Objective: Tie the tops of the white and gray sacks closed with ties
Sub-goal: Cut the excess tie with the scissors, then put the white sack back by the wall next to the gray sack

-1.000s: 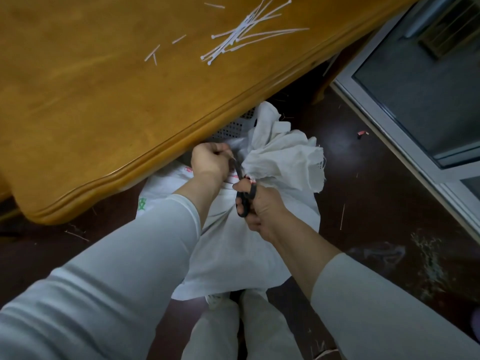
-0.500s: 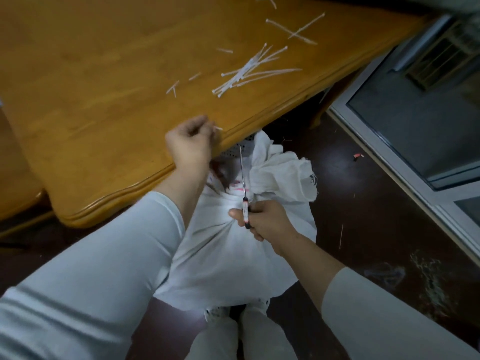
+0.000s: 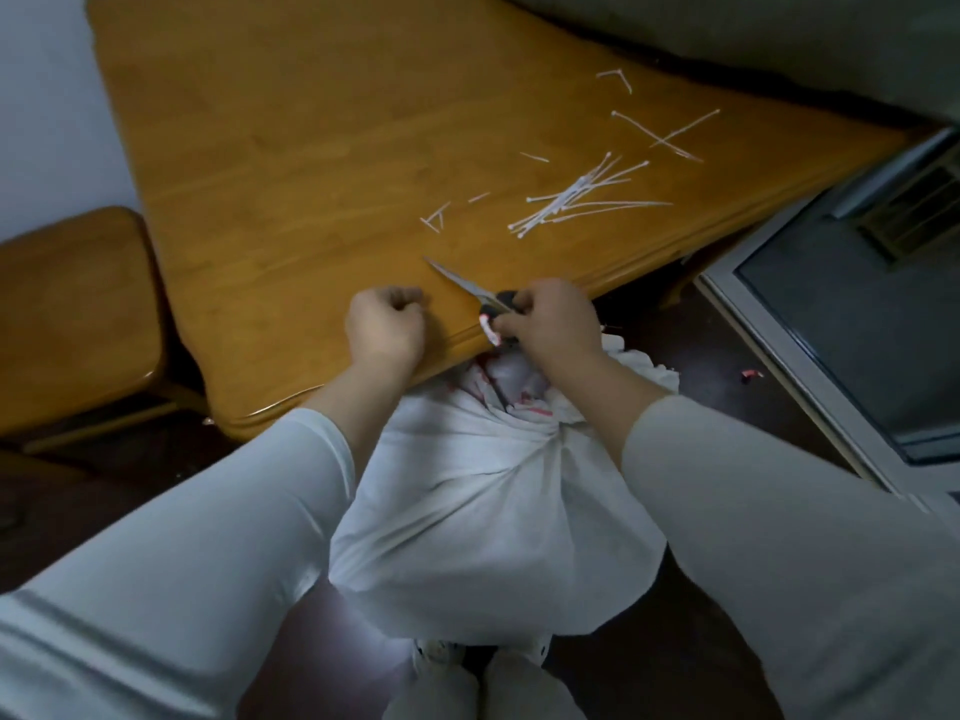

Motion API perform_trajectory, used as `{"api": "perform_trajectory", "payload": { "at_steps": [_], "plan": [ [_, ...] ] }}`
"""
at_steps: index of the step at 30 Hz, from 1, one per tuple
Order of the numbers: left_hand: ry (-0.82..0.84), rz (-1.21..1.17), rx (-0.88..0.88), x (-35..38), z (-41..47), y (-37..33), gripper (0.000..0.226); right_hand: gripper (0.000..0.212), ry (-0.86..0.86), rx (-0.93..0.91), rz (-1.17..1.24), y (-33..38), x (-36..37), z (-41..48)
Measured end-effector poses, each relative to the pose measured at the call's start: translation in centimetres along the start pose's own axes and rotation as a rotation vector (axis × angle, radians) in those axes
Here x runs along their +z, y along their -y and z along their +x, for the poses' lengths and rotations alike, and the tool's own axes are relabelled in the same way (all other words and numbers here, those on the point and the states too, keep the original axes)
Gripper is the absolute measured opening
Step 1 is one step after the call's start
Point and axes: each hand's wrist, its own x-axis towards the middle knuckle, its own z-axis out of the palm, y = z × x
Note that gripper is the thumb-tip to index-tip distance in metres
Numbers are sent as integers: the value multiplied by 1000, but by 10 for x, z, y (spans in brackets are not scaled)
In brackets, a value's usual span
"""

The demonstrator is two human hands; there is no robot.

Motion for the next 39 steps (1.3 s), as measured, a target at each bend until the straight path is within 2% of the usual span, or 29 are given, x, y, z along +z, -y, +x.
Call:
{"api": "perform_trajectory", "payload": {
  "at_steps": [2, 5, 7, 10, 12, 14, 16, 18, 21, 23, 25, 27, 28, 29, 30, 31, 32, 34, 37, 39],
  "plan": [
    [13, -6, 1, -6, -4, 4, 26, 27, -17, -1, -67, 12, 6, 16],
    [49, -42, 35, -13, -14, 9, 25, 25, -3, -27, -236, 22, 13, 37],
    [115, -28, 98, -15, -26, 13, 25, 25, -9, -55, -243, 20, 14, 44],
    [241, 11, 171, -13, -43, 24, 27, 28, -209, -192, -113, 4, 9, 33],
    [318, 70, 167, -6, -50, 33, 23, 27, -326, -218, -87, -16, 5, 15],
    [392, 158, 138, 4, -55, 44, 17, 27, -344, -206, -69, -44, 4, -7],
    [472, 257, 126, 16, -61, 54, 20, 35, -283, -249, -80, -72, 6, -25],
    [547, 320, 116, 28, -64, 62, 33, 43, -123, -407, -234, -105, 16, -33],
    [570, 370, 159, 47, -67, 68, 49, 53, 160, -467, -408, -132, 28, -31],
    [572, 445, 221, 61, -67, 74, 61, 58, 266, -514, -502, -132, 35, -22],
    [588, 504, 247, 72, -69, 81, 74, 67, 404, -596, -724, -124, 41, -12],
    [589, 505, 254, 79, -71, 88, 79, 69, 511, -595, -950, -117, 43, 2],
    [580, 495, 261, 81, -72, 91, 80, 62, 518, -607, -1026, -112, 46, 5],
    [566, 485, 270, 82, -72, 93, 80, 50, 452, -668, -1034, -108, 49, 8],
    [553, 482, 272, 83, -73, 95, 79, 36, 313, -731, -1007, -107, 53, 12],
    [540, 483, 274, 82, -73, 97, 78, 27, 255, -734, -956, -106, 52, 14],
    [531, 486, 274, 82, -72, 100, 78, 24, 327, -655, -897, -105, 50, 18],
    [514, 487, 273, 78, -70, 108, 79, 27, 483, -532, -1002, -109, 53, 18],
    [499, 491, 248, 71, -71, 115, 85, 28, 347, -532, -1049, -97, 53, 14],
    [501, 483, 208, 67, -72, 116, 94, 25, 457, -467, -997, -97, 51, 18]
  ]
}}
